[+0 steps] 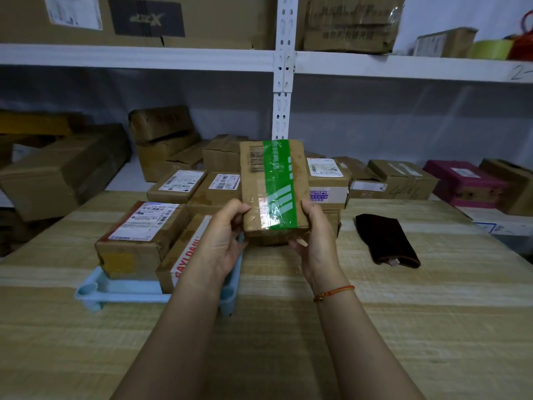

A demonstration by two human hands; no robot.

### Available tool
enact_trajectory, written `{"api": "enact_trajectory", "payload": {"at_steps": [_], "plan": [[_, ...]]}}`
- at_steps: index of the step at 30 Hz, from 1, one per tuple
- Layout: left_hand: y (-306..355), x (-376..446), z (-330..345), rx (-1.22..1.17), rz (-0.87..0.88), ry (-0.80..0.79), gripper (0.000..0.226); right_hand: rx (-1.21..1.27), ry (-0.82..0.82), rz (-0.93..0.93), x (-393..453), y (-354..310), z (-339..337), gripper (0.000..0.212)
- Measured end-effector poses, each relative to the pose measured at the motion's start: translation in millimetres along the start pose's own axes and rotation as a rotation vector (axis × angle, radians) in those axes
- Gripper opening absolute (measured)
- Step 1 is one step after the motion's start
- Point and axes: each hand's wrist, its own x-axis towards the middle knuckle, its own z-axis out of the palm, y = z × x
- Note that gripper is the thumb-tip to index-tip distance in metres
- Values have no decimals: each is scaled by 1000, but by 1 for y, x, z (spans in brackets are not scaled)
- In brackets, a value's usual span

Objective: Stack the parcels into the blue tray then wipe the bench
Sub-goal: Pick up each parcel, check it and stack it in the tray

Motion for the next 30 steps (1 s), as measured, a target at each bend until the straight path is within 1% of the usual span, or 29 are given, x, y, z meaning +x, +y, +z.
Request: {"api": "enact_trajectory", "payload": {"at_steps": [2,3,4,5,6,8,11,13,17,22,26,30], "plan": [[-1,2,-2,-10,10,-17,15,5,-66,-4,4,3,-2,35],[0,2,-2,-21,15,-27,19,3,-114,-2,6,4,-4,44],[0,3,-3,-27,24,-40,24,-12,-169,4,9,6,-8,58],[1,4,-4,-14,39,-54,30,-37,-225,13,11,7,-12,71],[2,5,-6,25,57,-63,36,-77,-279,9,13,7,-16,80],[5,5,-8,147,91,-71,50,-178,-358,-39,15,7,-24,88],[8,3,-8,264,115,-94,65,-253,-413,-84,19,7,-29,99],[9,2,-7,293,118,-96,69,-268,-423,-99,19,7,-31,100],[6,3,-6,299,144,-92,73,-286,-441,-124,20,6,-33,94],[4,0,-4,286,142,-91,79,-337,-447,-115,21,4,-35,101],[5,-1,-3,280,138,-99,78,-349,-451,-115,21,3,-37,104],[3,3,-4,274,141,-97,75,-297,-455,-121,23,4,-38,97]]}}
